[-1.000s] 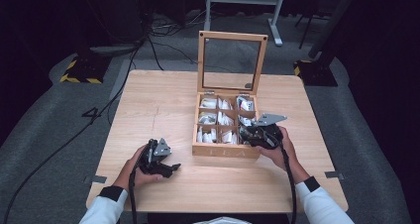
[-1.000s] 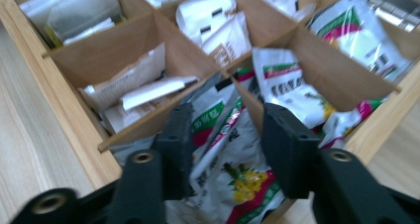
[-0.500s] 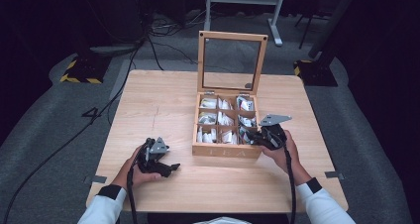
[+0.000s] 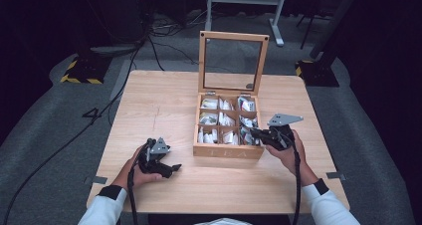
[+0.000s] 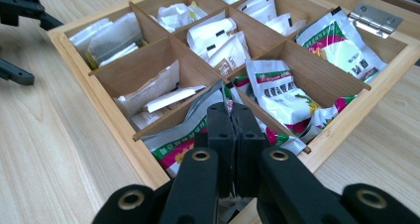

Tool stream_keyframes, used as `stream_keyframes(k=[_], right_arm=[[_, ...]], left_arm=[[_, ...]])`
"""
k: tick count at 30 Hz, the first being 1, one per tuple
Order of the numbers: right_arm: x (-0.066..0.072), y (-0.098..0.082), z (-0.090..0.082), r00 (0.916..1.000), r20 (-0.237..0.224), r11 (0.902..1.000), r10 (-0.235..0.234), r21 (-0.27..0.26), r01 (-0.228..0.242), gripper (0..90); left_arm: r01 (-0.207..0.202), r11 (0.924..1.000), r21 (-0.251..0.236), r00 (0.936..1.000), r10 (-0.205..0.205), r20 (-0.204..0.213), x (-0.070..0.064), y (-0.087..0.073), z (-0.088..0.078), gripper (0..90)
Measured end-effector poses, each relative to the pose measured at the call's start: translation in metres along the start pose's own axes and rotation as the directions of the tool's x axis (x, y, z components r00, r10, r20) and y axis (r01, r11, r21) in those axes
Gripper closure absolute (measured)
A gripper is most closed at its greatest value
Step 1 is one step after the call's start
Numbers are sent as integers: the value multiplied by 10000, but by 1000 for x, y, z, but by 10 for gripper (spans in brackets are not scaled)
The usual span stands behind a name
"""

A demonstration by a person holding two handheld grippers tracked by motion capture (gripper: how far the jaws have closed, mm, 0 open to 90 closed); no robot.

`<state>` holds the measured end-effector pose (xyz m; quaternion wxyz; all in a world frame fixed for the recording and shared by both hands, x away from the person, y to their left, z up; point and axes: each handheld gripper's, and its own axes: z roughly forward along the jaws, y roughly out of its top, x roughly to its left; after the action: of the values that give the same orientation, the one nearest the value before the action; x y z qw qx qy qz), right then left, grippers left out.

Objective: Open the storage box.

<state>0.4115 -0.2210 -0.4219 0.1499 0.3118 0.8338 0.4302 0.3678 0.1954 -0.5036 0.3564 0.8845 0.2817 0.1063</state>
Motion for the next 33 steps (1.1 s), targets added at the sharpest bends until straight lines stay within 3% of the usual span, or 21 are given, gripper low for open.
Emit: stream_keyframes(k=[33], right_arm=[[-10, 8, -17, 9997, -112, 9930, -228, -1158, 213, 894]], left_arm=[[90, 10000, 40, 9999, -89, -77, 0, 1, 1, 146]])
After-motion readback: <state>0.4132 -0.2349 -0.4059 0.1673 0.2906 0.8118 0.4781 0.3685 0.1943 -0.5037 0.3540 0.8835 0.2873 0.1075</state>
